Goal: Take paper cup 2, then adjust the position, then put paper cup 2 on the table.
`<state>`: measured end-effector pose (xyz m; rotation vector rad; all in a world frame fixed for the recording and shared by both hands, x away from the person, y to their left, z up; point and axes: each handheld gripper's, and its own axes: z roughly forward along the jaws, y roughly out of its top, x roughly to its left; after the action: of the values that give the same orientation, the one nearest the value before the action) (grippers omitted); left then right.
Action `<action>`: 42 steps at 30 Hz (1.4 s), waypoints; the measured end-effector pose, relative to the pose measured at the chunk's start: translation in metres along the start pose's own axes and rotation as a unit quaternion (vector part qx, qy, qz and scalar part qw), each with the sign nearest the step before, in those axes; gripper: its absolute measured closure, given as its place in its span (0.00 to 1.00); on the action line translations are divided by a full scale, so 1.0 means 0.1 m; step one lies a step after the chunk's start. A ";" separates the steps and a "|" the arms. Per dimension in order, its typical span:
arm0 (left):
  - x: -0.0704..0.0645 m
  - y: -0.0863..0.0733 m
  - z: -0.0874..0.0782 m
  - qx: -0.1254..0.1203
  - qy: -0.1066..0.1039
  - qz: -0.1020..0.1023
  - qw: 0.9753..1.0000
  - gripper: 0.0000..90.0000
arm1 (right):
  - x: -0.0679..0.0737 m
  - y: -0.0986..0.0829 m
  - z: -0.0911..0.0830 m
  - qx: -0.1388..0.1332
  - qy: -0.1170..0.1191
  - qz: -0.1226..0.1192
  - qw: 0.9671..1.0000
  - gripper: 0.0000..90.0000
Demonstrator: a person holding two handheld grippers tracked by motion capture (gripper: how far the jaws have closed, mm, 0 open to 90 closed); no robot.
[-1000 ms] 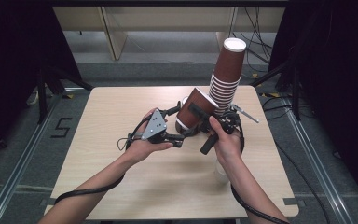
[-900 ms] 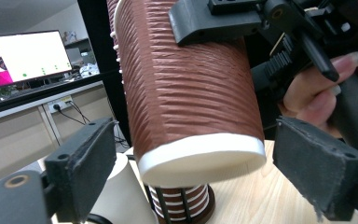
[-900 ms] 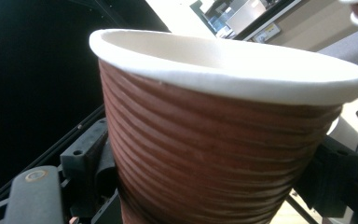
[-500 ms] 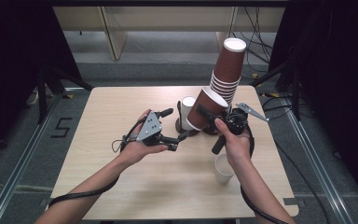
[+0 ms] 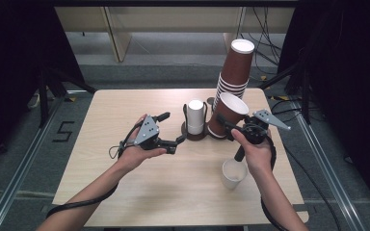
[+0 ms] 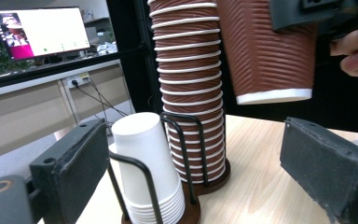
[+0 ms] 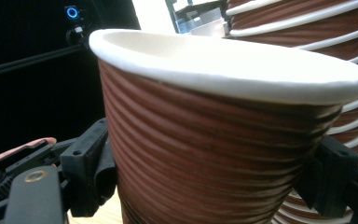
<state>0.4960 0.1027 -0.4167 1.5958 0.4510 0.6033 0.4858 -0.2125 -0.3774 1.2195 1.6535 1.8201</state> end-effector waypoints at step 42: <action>0.06 -0.08 -0.15 -0.007 0.034 -0.028 0.999 0.10 | -0.26 0.02 -0.53 0.022 -0.090 -0.112 0.989 0.21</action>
<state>0.4917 0.1191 -0.4230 1.5485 0.5386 0.6181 0.4583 -0.2644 -0.3801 1.1288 1.6630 1.5024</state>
